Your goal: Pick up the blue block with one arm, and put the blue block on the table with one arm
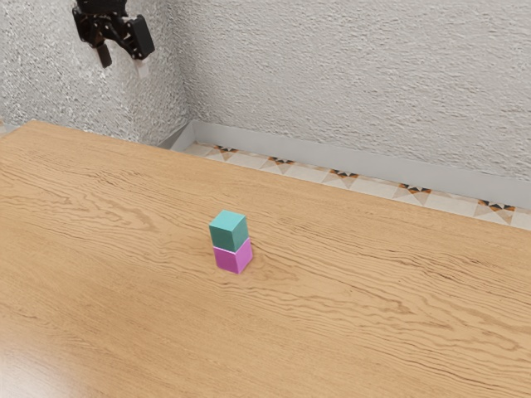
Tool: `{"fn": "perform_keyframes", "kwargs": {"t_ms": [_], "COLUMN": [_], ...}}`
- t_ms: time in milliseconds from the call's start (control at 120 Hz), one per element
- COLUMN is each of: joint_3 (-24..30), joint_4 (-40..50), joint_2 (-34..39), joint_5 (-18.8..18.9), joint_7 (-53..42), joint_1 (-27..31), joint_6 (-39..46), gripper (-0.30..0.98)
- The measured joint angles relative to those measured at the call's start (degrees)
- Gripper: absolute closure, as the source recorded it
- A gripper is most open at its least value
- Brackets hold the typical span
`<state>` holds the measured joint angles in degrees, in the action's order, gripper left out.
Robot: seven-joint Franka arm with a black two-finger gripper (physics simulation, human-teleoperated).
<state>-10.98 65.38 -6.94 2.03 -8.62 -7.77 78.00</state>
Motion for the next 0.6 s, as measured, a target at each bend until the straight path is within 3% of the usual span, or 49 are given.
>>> {"fn": "perform_keyframes", "kwargs": {"t_ms": [200,233,308,383,600], "joint_3": [0.0,0.1,0.4,0.5,1.5], "joint_4": [0.5,4.2,18.4,27.0,29.3], "joint_2": [-2.1,-1.1,3.1,3.8,-2.8], "joint_5": [-0.2,-0.2,-0.5,-2.0,-7.8], "joint_7": [0.5,0.6,0.8,0.9,3.0], "joint_1": [0.5,0.4,0.5,1.0,-1.5], "joint_6": [0.7,1.4,6.6,13.0,26.7], "gripper": [0.0,0.0,0.0,0.0,0.0]}}
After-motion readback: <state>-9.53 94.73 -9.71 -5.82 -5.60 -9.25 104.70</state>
